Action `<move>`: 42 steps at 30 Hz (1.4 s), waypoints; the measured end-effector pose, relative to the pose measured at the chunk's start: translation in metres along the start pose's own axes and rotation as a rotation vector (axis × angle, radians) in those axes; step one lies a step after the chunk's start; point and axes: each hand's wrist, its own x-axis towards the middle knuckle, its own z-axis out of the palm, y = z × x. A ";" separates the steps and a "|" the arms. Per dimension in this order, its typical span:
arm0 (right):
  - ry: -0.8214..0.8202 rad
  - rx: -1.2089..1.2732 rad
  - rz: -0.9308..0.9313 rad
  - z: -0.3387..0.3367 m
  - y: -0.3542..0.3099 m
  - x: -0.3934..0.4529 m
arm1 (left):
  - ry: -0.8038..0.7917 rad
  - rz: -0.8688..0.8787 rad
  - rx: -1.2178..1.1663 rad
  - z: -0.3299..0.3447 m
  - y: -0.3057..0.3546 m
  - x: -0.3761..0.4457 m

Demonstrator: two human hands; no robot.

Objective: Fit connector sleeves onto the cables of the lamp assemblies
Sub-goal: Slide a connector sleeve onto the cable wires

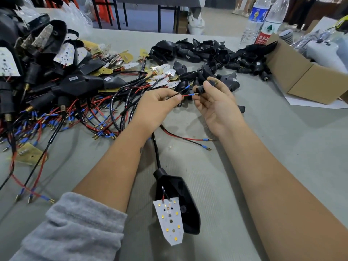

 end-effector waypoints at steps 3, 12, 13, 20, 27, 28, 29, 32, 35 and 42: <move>-0.014 0.020 0.004 0.000 0.000 0.000 | 0.018 0.007 -0.028 0.000 -0.001 0.001; -0.128 -0.080 -0.006 0.001 0.003 0.001 | -0.001 0.032 -0.068 0.000 -0.004 0.001; -0.146 -0.130 -0.016 0.002 0.004 0.001 | -0.010 0.036 -0.055 0.000 -0.004 0.001; -0.196 -0.404 -0.080 0.006 0.009 -0.005 | 0.074 -0.142 -0.109 -0.001 0.002 0.005; -0.259 -0.528 -0.100 0.007 0.008 -0.008 | 0.061 -0.201 -0.110 0.003 0.000 0.006; -0.254 -0.524 -0.086 0.008 0.008 -0.007 | 0.069 -0.209 -0.123 0.003 -0.001 0.007; -0.246 -0.521 -0.070 0.008 0.008 -0.006 | 0.077 -0.216 -0.148 0.003 -0.002 0.008; -0.240 -0.532 -0.037 0.008 0.009 -0.005 | 0.089 -0.202 -0.186 0.002 -0.002 0.010; -0.253 -0.533 -0.023 0.010 0.009 -0.006 | 0.074 -0.169 -0.161 0.003 -0.002 0.007; -0.210 -0.426 0.030 0.011 0.006 -0.004 | 0.063 -0.151 -0.195 0.003 0.002 0.004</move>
